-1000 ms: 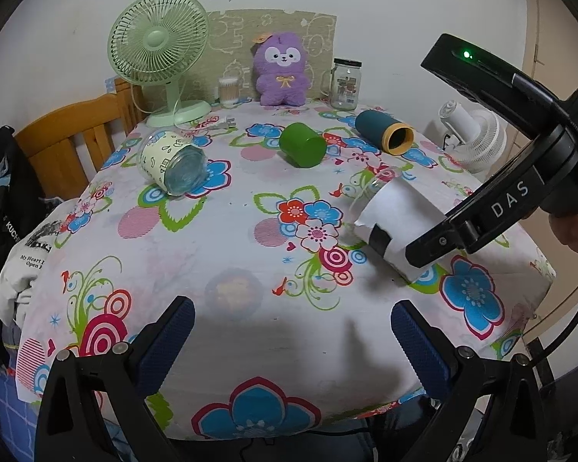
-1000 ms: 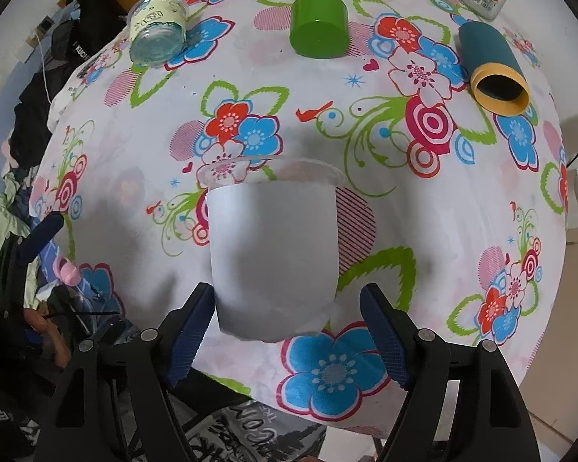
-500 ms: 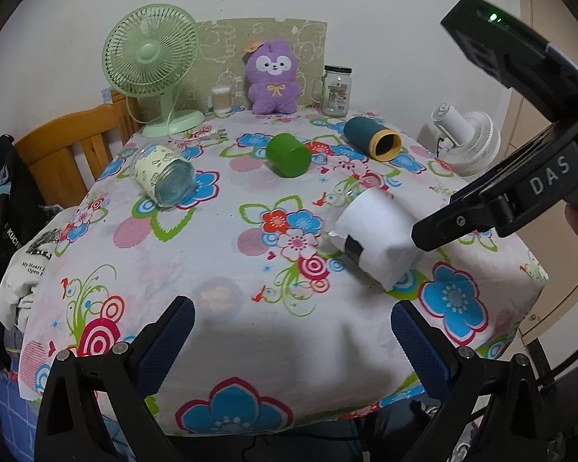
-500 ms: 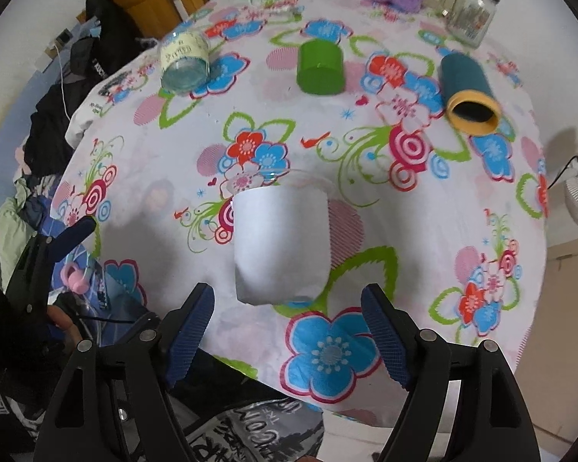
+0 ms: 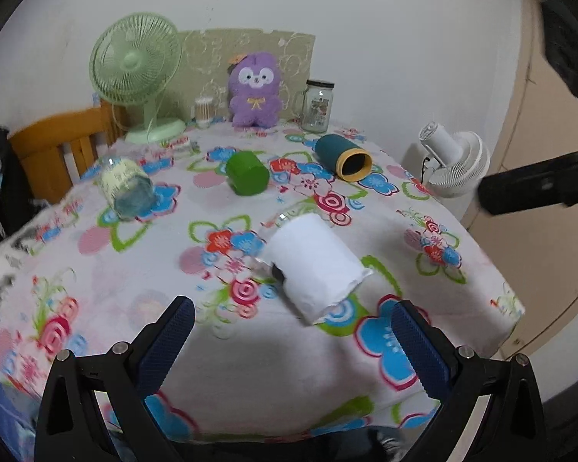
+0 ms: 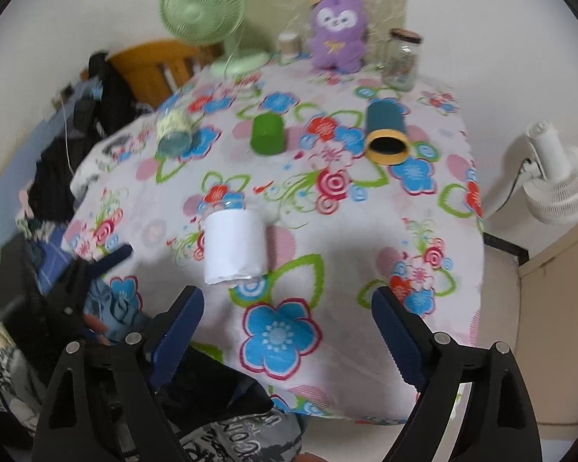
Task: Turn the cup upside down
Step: 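Rotate the held cup with the right gripper until its rim faces down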
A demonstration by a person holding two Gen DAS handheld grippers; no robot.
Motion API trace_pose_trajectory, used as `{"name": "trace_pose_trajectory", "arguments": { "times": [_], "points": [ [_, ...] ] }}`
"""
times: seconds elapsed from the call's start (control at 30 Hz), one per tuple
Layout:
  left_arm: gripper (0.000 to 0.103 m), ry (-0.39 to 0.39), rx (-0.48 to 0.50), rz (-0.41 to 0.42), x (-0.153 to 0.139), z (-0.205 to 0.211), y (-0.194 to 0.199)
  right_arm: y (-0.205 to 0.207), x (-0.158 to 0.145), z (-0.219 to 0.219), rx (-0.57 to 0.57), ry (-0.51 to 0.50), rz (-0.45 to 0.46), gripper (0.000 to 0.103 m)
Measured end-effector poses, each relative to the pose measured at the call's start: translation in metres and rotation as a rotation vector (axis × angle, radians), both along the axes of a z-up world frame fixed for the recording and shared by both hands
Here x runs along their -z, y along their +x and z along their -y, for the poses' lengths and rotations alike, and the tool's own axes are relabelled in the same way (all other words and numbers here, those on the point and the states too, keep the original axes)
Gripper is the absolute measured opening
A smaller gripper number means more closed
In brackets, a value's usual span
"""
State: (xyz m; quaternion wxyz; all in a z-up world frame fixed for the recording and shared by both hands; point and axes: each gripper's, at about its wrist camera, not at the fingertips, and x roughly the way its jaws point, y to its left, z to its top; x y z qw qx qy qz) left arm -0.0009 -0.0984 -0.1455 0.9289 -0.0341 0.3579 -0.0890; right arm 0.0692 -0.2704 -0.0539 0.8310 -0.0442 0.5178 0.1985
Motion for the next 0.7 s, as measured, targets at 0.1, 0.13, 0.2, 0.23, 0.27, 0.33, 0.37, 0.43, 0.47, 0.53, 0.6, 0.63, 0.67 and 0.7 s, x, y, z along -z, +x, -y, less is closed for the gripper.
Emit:
{"name": "trace_pose_trajectory", "arguments": {
  "times": [0.1, 0.13, 0.2, 0.23, 0.27, 0.33, 0.37, 0.43, 0.47, 0.53, 0.6, 0.63, 0.67, 0.7],
  "points": [
    [0.103, -0.019, -0.027, -0.016, 0.006, 0.011, 0.004, -0.003, 0.001, 0.018, 0.029, 0.023, 0.007, 0.091],
    [0.103, -0.019, -0.039, -0.011, 0.007, 0.015, 0.005, -0.004, 0.003, 0.022, 0.034, 0.029, 0.006, 0.091],
    [0.103, -0.017, -0.056, -0.004, 0.009, 0.021, 0.008, -0.006, 0.007, 0.030, 0.043, 0.043, -0.001, 0.091],
    [0.103, -0.020, -0.067, -0.001, 0.009, 0.024, 0.010, -0.007, 0.010, 0.033, 0.045, 0.048, -0.003, 0.091],
    [0.103, -0.024, -0.081, -0.001, 0.010, 0.027, 0.012, -0.008, 0.012, 0.036, 0.044, 0.052, -0.003, 0.091],
    [0.103, -0.035, -0.107, -0.009, 0.013, 0.030, 0.017, -0.011, 0.015, 0.041, 0.041, 0.059, 0.011, 0.091],
    [0.103, -0.043, -0.119, -0.011, 0.014, 0.031, 0.019, -0.014, 0.016, 0.043, 0.041, 0.064, 0.025, 0.091],
    [0.103, -0.051, -0.154, -0.016, 0.017, 0.033, 0.023, -0.019, 0.016, 0.047, 0.041, 0.081, 0.064, 0.091],
    [0.103, -0.052, -0.164, -0.017, 0.018, 0.034, 0.025, -0.023, 0.016, 0.049, 0.039, 0.090, 0.086, 0.091],
    [0.103, -0.047, -0.174, -0.017, 0.020, 0.037, 0.028, -0.034, 0.019, 0.050, 0.035, 0.107, 0.133, 0.091],
    [0.103, -0.032, -0.183, -0.024, 0.023, 0.041, 0.032, -0.042, 0.022, 0.050, 0.015, 0.125, 0.162, 0.091],
    [0.103, -0.026, -0.185, -0.031, 0.025, 0.043, 0.035, -0.044, 0.023, 0.050, 0.004, 0.131, 0.172, 0.091],
    [0.103, -0.026, -0.188, -0.036, 0.027, 0.044, 0.037, -0.050, 0.025, 0.049, -0.017, 0.140, 0.196, 0.091],
    [0.103, -0.027, -0.192, -0.039, 0.028, 0.045, 0.039, -0.054, 0.025, 0.050, -0.032, 0.144, 0.211, 0.091]
  ]
}}
